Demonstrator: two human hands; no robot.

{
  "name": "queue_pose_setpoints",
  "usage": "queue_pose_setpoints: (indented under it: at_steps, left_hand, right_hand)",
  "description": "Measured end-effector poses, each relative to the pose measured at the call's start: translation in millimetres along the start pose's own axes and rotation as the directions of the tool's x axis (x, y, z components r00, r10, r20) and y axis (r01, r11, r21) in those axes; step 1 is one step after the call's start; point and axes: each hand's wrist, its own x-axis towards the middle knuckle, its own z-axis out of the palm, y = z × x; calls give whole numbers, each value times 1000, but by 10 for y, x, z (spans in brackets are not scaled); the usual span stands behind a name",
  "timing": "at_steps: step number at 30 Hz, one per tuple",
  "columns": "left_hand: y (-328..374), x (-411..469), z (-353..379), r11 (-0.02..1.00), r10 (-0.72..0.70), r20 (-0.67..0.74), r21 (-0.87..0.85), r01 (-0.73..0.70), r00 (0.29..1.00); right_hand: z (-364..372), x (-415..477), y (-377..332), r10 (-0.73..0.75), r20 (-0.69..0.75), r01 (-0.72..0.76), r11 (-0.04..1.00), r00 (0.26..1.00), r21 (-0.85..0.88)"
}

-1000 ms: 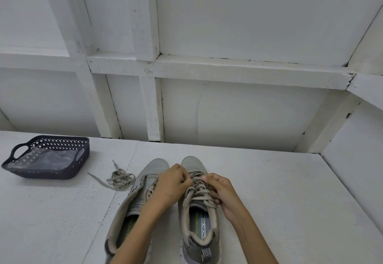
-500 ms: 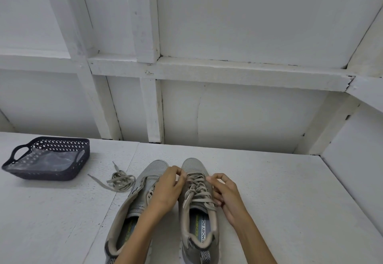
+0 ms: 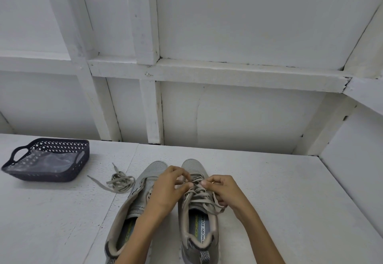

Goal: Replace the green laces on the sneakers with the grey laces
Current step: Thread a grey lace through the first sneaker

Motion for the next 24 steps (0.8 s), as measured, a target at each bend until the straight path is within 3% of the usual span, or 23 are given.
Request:
queue_pose_setpoints:
  at_steps: [5, 11, 17, 24]
  left_hand:
    - [58, 87, -13, 976, -103, 56, 200, 90, 993]
    - [109, 144, -15, 935, -42, 55, 353, 20, 998]
    - [168, 197, -32, 920, -49, 93, 392, 9, 995]
    - [176, 242, -43, 899, -92, 179, 438, 5, 980]
  right_hand:
    - [-3, 7, -61, -81, -42, 73, 985, 996, -157]
    - [68, 35, -68, -90, 0, 85, 943, 996, -320]
    - [100, -21, 23, -4, 68, 1, 999, 998, 54]
    - [55, 37, 168, 62, 112, -104, 897, 992, 429]
